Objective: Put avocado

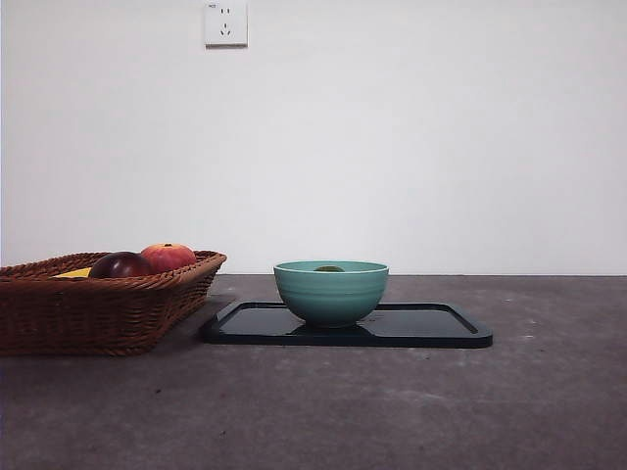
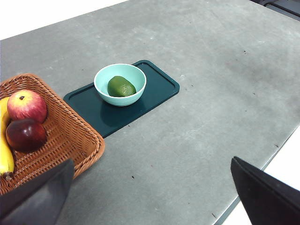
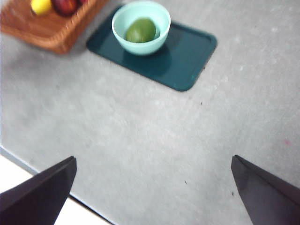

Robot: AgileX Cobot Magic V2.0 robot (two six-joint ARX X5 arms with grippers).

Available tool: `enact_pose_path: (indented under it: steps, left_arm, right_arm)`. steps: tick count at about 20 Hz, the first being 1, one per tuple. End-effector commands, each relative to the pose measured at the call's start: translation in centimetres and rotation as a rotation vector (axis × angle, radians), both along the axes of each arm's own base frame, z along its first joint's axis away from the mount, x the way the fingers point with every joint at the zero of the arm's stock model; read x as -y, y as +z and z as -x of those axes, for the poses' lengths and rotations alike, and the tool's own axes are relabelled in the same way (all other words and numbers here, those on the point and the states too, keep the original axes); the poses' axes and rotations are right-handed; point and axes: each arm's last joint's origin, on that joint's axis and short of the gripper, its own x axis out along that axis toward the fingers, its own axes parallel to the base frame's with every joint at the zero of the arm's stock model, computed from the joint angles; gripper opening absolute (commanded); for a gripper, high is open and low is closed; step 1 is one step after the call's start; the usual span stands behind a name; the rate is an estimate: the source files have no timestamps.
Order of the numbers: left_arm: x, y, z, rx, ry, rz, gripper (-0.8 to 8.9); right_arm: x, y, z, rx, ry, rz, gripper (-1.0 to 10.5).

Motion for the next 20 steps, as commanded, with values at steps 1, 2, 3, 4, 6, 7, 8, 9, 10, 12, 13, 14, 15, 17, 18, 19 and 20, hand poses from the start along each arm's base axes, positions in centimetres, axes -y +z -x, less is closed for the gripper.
enact_pose_path:
  steps: [1,2,3,4,6,7,8,9,10,12,13,14,15,17,18,19,20]
  left_arm:
    - [0.05,0.38,0.03,0.011,-0.008,0.014,5.33]
    - [0.05,0.38,0.03,0.011,-0.008,0.014,3.94]
    - [0.05,0.38,0.03,0.011,-0.008,0.014,1.85]
    - [0.05,0.38,0.03,0.011,-0.008,0.014,-0.1]
    - [0.05,0.37,0.04,0.005,-0.004,0.018,0.25]
    - [0.05,0.37,0.03,0.006,-0.004,0.018,0.26]
    - [0.05,0.37,0.03,0.006,-0.005,0.018,0.25]
    - [0.05,0.38,0.03,0.007,-0.005,0.018,0.25]
    - [0.05,0.38,0.03,0.007,-0.005,0.018,0.25]
    - [0.05,0.38,0.03,0.007,-0.005,0.018,0.25]
    - [0.05,0.38,0.03,0.007,-0.005,0.018,0.25]
    - [0.05,0.38,0.03,0.007,-0.005,0.018,0.25]
    - [0.05,0.38,0.03,0.007,-0.005,0.018,0.26]
    - [0.05,0.38,0.03,0.007,-0.005,0.018,0.26]
    - [0.05,0.38,0.03,0.007,-0.005,0.018,0.25]
    - [0.05,0.38,0.03,0.007,-0.005,0.018,0.25]
    - [0.05,0.38,0.03,0.007,-0.005,0.018,0.26]
  right_arm:
    - [0.11,0.34,0.17,0.01,-0.005,-0.036,6.0]
    - [0.11,0.34,0.18,0.009,-0.002,-0.037,4.1]
    - [0.09,0.35,0.16,0.009,-0.003,-0.038,1.2]
    - [0.02,0.4,0.1,0.013,-0.004,-0.042,0.2]
    - [-0.08,0.59,0.01,0.029,-0.002,-0.062,0.3]
    - [-0.11,0.66,-0.01,0.035,-0.003,-0.066,0.3]
    - [-0.1,0.67,-0.02,0.038,-0.006,-0.066,0.3]
    - [-0.11,0.67,-0.03,0.038,-0.006,-0.066,0.3]
    - [-0.11,0.67,-0.03,0.038,-0.006,-0.066,0.3]
    - [-0.1,0.67,-0.02,0.038,-0.006,-0.066,0.3]
    - [-0.1,0.67,-0.02,0.038,-0.006,-0.066,0.3]
    - [-0.11,0.67,-0.03,0.038,-0.006,-0.066,0.3]
    - [-0.1,0.67,-0.02,0.038,-0.006,-0.066,0.3]
    - [-0.1,0.67,-0.02,0.038,-0.006,-0.066,0.3]
    - [-0.11,0.67,-0.03,0.038,-0.006,-0.066,0.3]
    - [-0.11,0.67,-0.03,0.038,-0.006,-0.066,0.3]
    - [-0.11,0.67,-0.03,0.038,-0.006,-0.066,0.3]
